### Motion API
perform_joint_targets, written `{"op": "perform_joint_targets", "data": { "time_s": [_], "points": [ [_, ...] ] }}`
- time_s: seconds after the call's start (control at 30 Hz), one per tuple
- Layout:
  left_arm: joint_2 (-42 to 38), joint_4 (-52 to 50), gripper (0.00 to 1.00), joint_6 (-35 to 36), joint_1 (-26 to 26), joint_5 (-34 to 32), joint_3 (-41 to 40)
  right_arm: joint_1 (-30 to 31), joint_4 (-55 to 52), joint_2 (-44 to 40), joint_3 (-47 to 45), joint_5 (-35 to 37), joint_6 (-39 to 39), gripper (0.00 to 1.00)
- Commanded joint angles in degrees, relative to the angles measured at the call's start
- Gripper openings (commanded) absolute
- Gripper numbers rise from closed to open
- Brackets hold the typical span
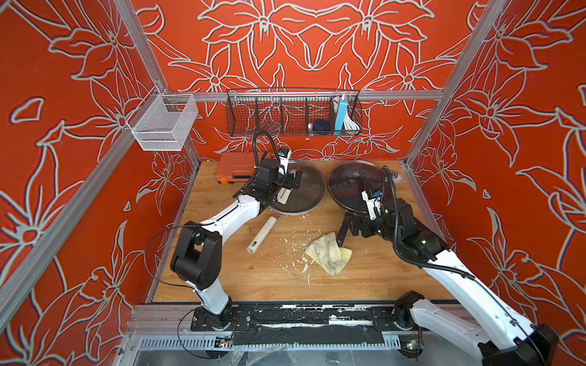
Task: Wipe the pot lid with a cloth
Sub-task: Reset both arms
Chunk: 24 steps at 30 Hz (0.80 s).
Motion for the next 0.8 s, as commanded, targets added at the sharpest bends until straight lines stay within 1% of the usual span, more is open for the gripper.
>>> {"op": "perform_joint_targets", "data": {
  "time_s": [0.0, 0.1, 0.2, 0.27, 0.4, 0.47, 0.53, 0.57, 0.63, 0.7, 0.73, 0.77],
  "points": [
    [-5.9, -1.9, 0.99, -2.1, 0.6, 0.2, -2.7, -1.3, 7.5, -0.3, -2.4, 6.8, -2.1, 0.98],
    [-11.2, -2.9, 0.99, -3.7, 2.0, 0.7, -6.4, -2.4, 12.2, -0.2, -5.4, 12.4, -3.0, 0.98],
    [-16.2, -3.9, 0.99, -6.0, 4.9, 2.5, -10.8, -3.9, 16.9, -0.3, -8.8, 16.6, -3.8, 0.98],
    [-19.6, -4.7, 0.99, -5.4, 6.9, 3.9, -14.0, -5.2, 21.0, -0.5, -11.7, 19.3, -4.0, 0.98],
    [-24.4, -6.2, 0.99, -4.1, 10.4, 4.3, -19.6, -8.1, 26.5, -1.0, -16.4, 21.8, -3.2, 0.98],
    [-27.2, -4.6, 0.99, -3.9, 12.3, 4.7, -23.4, -9.2, 29.2, -1.5, -18.9, 23.7, -4.1, 0.98],
    [-29.8, -1.6, 0.99, -2.0, 14.4, 5.9, -27.9, -9.9, 31.7, -2.0, -21.3, 26.3, -5.8, 0.98],
    [-30.9, -0.7, 0.99, -2.0, 15.8, 5.3, -29.9, -10.4, 33.7, -2.2, -22.9, 27.9, -6.8, 0.98],
    [-32.0, 1.4, 0.99, -2.8, 19.2, 5.4, -33.4, -11.8, 38.8, -1.9, -25.6, 30.8, -6.4, 0.98],
    [-31.8, 3.4, 0.99, -2.7, 22.5, 6.4, -36.5, -13.1, 46.1, -0.5, -28.7, 32.9, -7.1, 0.98],
    [-31.1, 4.5, 0.99, -2.0, 23.5, 5.8, -38.0, -13.9, 49.9, 1.0, -30.0, 33.5, -7.4, 0.98],
    [-30.1, 5.3, 0.99, -2.8, 23.9, 3.8, -39.1, -14.6, 52.0, 2.3, -30.4, 33.5, -7.7, 0.98]
  ]
}}
